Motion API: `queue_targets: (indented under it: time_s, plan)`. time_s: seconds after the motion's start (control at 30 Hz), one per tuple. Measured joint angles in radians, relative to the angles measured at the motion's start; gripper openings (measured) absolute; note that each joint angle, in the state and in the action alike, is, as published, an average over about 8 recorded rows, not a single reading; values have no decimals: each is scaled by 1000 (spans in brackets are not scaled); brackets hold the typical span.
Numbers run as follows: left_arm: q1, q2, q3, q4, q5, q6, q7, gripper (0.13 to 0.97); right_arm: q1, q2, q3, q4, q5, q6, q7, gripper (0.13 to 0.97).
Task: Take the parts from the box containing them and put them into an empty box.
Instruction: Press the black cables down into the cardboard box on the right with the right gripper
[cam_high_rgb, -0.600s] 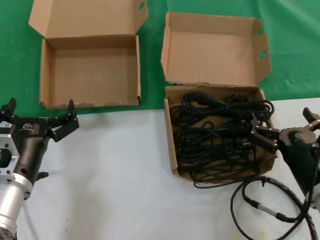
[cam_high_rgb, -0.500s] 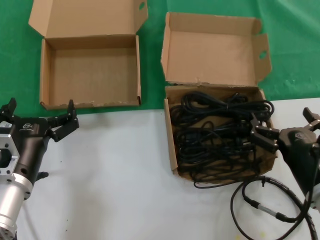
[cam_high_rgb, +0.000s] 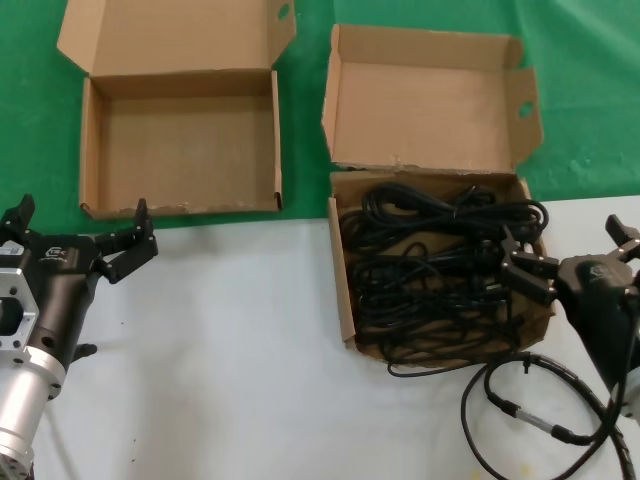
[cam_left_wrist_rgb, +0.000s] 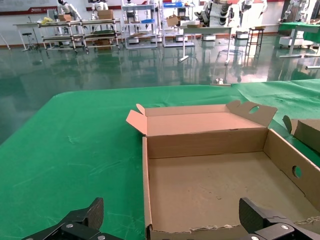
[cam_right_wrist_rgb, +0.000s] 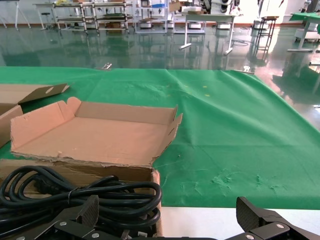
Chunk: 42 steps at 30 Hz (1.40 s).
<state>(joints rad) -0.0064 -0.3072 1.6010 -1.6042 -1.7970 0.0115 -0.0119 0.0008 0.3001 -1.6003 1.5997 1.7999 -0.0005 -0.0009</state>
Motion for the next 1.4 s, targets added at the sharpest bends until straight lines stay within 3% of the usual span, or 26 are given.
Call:
queue_targets:
  time_s: [0.37,0.6,0.93,1.23,1.4]
  plan:
    - [0,0,0,0,0,0,0,912,-1,1,0,1,0,0,0,966]
    - [0,0,0,0,0,0,0,810,-9,28,-2,28,0,-7,1,966]
    - [0,0,0,0,0,0,0,615,33,257,-64,94,-68,-104,-20,966]
    - [0,0,0,0,0,0,0,403,203,447,-158,70,-199,-336,-195,966]
    - [0,0,0,0,0,0,0,384,325,473,-228,42,-287,-431,-277,966]
